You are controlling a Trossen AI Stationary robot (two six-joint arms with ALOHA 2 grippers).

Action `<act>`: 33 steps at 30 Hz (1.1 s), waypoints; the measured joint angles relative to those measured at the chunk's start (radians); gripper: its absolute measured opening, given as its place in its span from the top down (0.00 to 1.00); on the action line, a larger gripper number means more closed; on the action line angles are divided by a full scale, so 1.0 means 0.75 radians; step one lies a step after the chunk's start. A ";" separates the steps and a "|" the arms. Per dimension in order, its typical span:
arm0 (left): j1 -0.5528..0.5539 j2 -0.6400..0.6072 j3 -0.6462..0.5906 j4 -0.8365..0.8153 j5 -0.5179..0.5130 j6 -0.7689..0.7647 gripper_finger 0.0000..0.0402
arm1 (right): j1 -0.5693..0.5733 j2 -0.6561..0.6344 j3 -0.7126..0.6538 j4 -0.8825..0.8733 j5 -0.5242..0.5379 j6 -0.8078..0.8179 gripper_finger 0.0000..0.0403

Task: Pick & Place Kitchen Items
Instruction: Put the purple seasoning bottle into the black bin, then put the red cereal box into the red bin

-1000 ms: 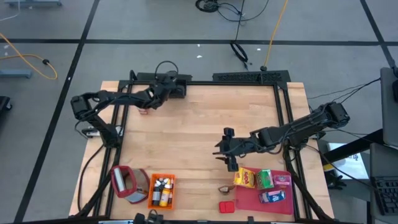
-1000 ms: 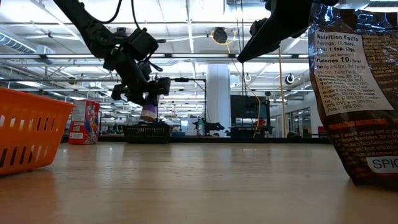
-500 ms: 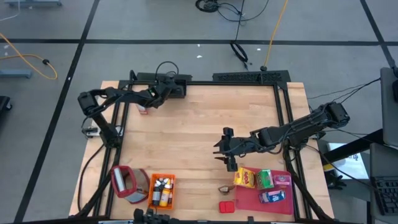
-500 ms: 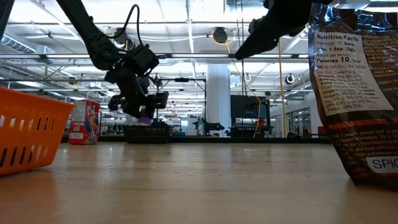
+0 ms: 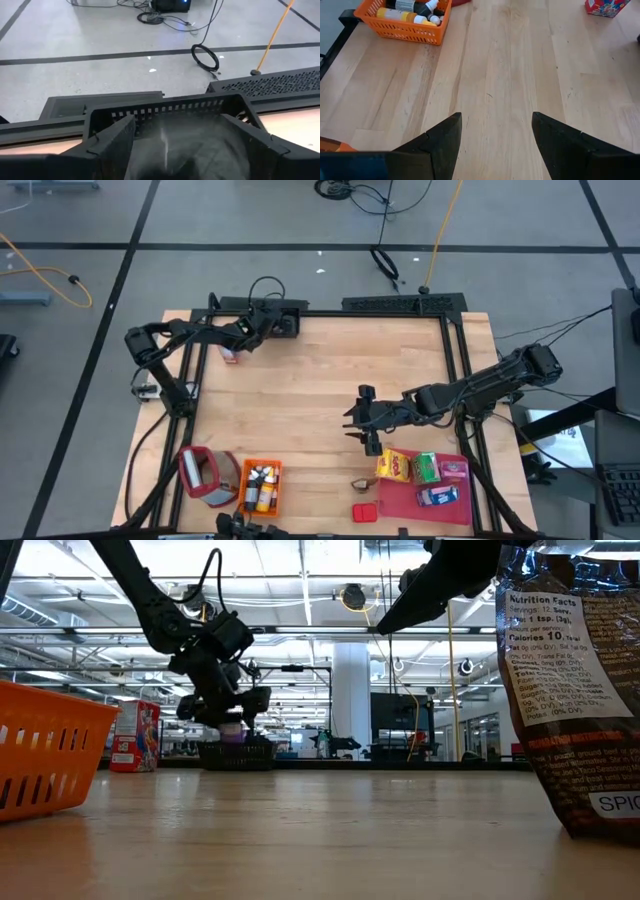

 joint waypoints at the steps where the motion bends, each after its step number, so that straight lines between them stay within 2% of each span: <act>1: -0.002 0.000 0.000 0.002 0.000 0.001 0.27 | 0.000 0.000 0.000 0.000 0.000 0.000 0.42; 5: -0.003 -0.016 0.000 0.006 0.002 0.018 0.27 | 0.000 0.000 0.000 0.000 0.000 0.000 0.42; 14: -0.011 -0.174 0.002 -0.036 0.017 0.077 0.27 | 0.000 0.000 0.001 0.003 0.001 -0.001 0.42; 29: -0.138 -0.510 0.001 -0.685 -0.068 -0.010 0.27 | 0.000 0.000 0.001 0.007 0.001 -0.005 0.42; 33: -0.161 -0.581 0.001 -0.896 -0.084 -0.116 0.27 | 0.000 0.000 0.001 0.007 0.000 -0.003 0.42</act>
